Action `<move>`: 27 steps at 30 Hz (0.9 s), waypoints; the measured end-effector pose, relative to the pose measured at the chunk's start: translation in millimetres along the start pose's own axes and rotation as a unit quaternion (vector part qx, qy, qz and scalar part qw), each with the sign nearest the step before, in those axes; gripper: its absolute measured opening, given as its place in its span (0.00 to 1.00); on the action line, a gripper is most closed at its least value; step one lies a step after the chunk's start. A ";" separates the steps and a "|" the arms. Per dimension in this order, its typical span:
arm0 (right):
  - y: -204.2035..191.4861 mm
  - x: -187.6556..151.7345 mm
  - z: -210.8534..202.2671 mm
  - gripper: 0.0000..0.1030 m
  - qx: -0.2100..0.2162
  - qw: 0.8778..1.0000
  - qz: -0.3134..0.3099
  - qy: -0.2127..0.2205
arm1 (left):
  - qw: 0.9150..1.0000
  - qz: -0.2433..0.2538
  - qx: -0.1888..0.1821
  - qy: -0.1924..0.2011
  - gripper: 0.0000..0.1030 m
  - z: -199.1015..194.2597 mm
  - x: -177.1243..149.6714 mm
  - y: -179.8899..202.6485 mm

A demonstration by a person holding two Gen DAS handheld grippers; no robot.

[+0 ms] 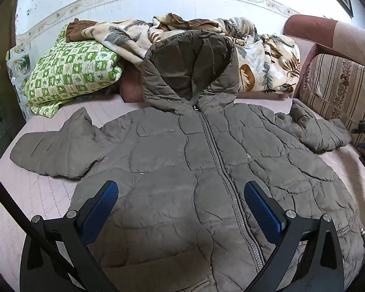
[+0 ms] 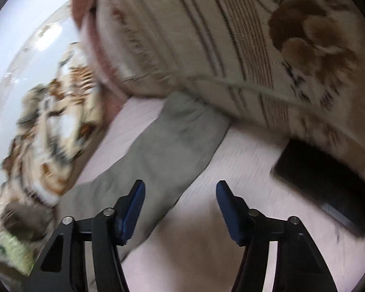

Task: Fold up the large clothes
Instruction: 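Grasp the sleeve cuff with the right tool and lift it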

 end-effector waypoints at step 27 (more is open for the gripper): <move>-27.1 37.9 -18.6 0.13 -0.027 0.988 -0.060 0.143 | 1.000 -0.009 0.017 -0.006 1.00 8.3 -2.2 -6.5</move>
Point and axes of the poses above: each gripper's, at about its wrist camera, not at the fingertips, and z roughly the way its jaws point, y to its right, x to its top, the point moved 1 cm from there along z, roughly the way its jaws point, and after that the axes turned 13 degrees about -z, right-handed, at the moved point
